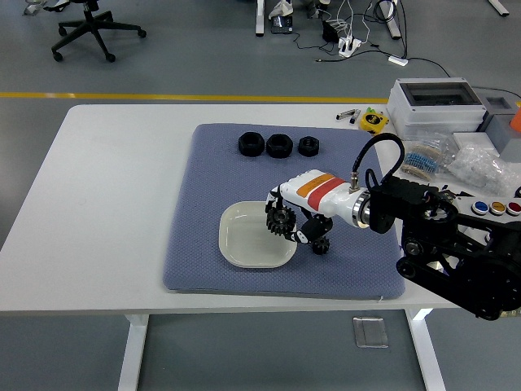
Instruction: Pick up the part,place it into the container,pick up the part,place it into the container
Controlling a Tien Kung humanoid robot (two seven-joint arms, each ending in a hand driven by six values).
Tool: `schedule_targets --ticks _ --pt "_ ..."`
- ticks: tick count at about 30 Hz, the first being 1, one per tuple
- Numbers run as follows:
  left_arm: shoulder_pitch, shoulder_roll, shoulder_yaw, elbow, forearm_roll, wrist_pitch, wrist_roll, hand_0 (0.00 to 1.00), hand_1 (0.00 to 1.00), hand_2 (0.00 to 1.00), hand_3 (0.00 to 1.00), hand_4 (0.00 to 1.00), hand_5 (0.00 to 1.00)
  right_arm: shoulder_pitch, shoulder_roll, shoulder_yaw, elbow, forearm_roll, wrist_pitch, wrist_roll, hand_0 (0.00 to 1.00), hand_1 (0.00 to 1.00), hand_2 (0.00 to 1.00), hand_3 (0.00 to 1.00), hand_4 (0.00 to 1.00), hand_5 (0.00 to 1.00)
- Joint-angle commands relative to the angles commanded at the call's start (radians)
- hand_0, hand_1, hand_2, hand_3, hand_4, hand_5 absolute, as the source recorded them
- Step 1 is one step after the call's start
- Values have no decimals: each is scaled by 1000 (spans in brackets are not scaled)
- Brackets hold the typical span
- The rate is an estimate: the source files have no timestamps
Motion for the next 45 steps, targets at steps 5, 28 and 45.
schedule_targets --ticks 5,28,45 --pt "-8 2 31 0 -37 3 -10 871 852 881 633 581 783 21 51 -22 -47 -55 27 2 222 303 573 752 961 307" --pt "-8 3 91 0 -104 16 -30 868 847 875 630 583 780 4 13 72 -90 -97 37 6 228 311 745 883 998 369" --pt "1 -2 32 0 -43 20 -16 864 841 864 625 580 774 -113 -75 106 -46 -58 68 -5 661 706 771 785 998 390"
